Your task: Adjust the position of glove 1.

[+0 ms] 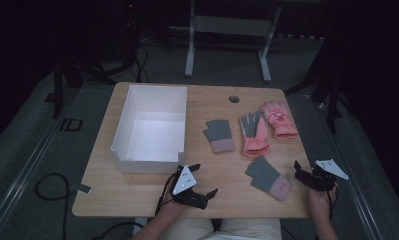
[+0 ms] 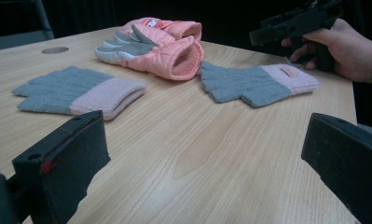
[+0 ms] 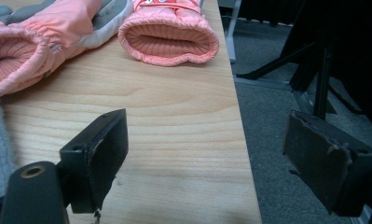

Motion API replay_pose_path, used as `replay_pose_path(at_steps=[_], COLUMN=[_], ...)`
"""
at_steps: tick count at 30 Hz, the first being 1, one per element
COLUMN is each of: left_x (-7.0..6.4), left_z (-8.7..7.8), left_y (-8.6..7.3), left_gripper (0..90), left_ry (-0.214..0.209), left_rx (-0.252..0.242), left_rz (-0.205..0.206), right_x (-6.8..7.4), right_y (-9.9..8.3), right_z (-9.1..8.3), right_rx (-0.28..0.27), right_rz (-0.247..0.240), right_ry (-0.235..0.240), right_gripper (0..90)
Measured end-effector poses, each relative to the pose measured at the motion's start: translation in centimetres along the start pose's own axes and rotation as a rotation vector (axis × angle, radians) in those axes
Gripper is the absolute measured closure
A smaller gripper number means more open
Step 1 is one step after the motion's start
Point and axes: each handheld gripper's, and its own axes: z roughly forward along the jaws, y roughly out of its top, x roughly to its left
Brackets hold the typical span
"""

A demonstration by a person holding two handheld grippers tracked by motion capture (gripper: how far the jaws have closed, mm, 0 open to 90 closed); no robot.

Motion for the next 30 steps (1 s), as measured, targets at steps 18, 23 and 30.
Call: replay_pose_path(at_steps=[18, 23, 30], left_x=[0.1, 0.1, 0.4], left_z=[-0.2, -0.3, -0.3], left_y=[-0.1, -0.1, -0.2], left_gripper=[0.0, 0.0, 0.0], left_ry=[-0.009, -0.016, -0.033], left_rx=[-0.025, -0.034, -0.037], left_rz=[0.011, 0.019, -0.015], right_x=[0.3, 0.4, 0.0], right_y=[0.4, 0.9, 1.9], right_z=[0.3, 0.2, -0.3], right_rx=[0.035, 0.028, 0.031], right_rz=[-0.016, 0.015, 0.000], right_ry=[-0.015, -0.021, -0.032], right_gripper=[14.1, 14.1, 14.1])
